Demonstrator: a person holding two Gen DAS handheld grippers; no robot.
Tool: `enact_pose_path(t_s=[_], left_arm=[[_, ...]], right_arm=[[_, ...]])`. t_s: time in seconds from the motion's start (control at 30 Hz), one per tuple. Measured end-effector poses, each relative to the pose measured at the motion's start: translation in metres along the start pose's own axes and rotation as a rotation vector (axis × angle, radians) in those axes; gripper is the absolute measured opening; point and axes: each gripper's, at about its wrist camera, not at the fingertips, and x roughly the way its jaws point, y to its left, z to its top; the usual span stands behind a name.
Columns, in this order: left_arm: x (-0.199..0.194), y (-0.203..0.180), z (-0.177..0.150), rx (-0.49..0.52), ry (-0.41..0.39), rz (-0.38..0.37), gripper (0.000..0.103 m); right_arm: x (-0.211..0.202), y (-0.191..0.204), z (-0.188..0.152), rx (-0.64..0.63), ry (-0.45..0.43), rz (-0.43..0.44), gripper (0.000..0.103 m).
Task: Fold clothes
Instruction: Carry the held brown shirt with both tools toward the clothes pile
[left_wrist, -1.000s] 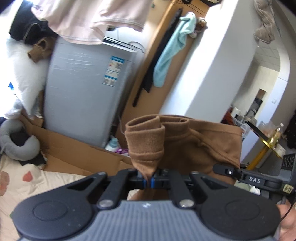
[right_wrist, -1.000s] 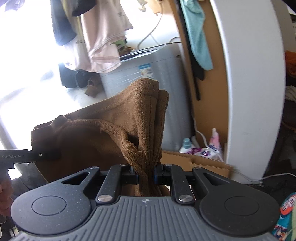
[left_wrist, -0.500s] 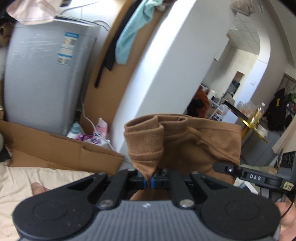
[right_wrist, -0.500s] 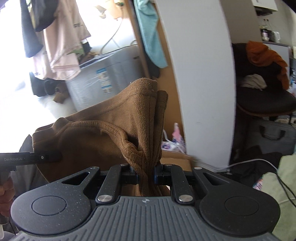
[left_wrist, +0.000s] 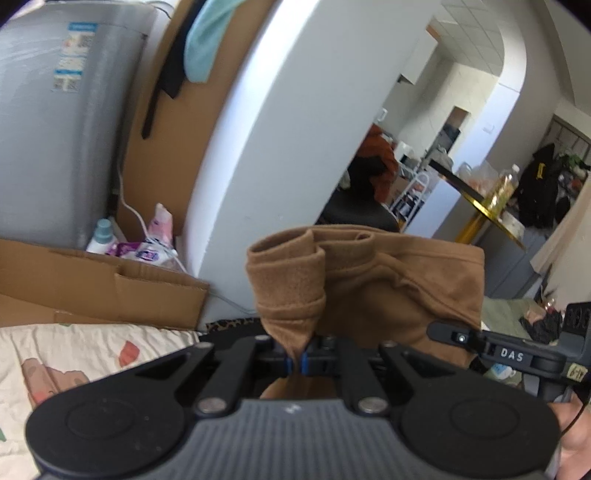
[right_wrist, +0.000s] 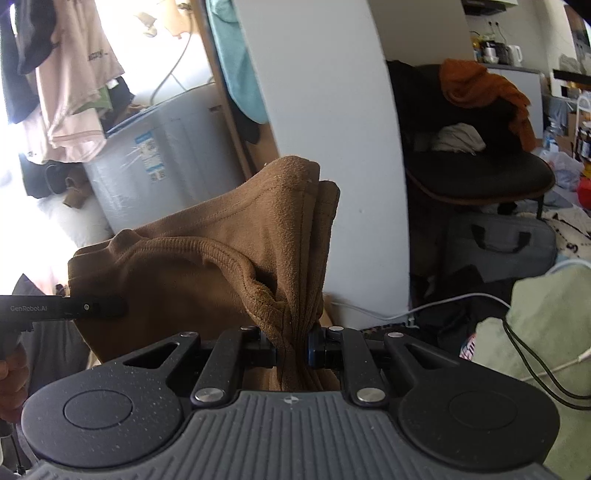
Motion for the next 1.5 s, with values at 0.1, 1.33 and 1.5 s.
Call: enact_pose_path(t_s=[0.1,1.33,1.5], left_arm=[[0.020,0.005,-0.003,-0.002,0.026,-0.035,0.005],[0.191,0.070,-0.115,-0.006,0.109,-0.356,0.005],[0.214,0.082,-0.117,-0.022,0.123,-0.332,0.005]], right_arm=[[0.008,-0.013,-0.008,0.000,-0.011,-0.010,0.014],[0.119,-0.113,-0.126,-0.018,0.019,-0.250,0.014],[0.146,-0.123,-0.133,-0.023,0.044,-0.252,0.014]])
